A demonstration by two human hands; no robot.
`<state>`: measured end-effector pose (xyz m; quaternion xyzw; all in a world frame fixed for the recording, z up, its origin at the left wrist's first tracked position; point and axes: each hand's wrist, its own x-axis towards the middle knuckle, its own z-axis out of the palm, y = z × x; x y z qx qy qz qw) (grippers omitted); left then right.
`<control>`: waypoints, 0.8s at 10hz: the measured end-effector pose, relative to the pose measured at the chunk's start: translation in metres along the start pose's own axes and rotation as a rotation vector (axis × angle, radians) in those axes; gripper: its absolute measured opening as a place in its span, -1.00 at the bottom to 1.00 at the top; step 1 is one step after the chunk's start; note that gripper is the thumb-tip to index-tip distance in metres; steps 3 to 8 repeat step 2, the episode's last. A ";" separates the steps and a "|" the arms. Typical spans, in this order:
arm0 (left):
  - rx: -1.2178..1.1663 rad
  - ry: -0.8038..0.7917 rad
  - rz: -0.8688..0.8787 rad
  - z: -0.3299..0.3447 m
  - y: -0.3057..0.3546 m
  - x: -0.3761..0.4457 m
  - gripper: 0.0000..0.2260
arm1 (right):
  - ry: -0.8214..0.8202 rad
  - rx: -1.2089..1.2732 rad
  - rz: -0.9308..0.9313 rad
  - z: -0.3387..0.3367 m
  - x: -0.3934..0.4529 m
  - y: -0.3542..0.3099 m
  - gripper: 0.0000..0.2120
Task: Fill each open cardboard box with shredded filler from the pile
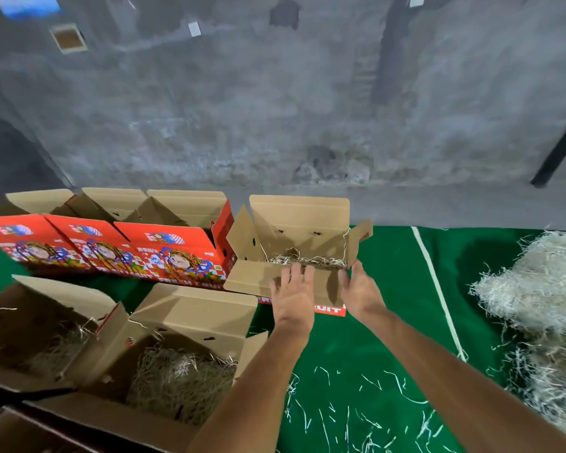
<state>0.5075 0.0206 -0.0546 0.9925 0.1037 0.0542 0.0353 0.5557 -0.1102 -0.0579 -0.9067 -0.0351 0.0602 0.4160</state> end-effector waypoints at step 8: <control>0.004 -0.078 0.030 -0.036 0.001 -0.015 -0.37 | -0.058 0.027 -0.026 -0.025 -0.030 -0.013 -0.58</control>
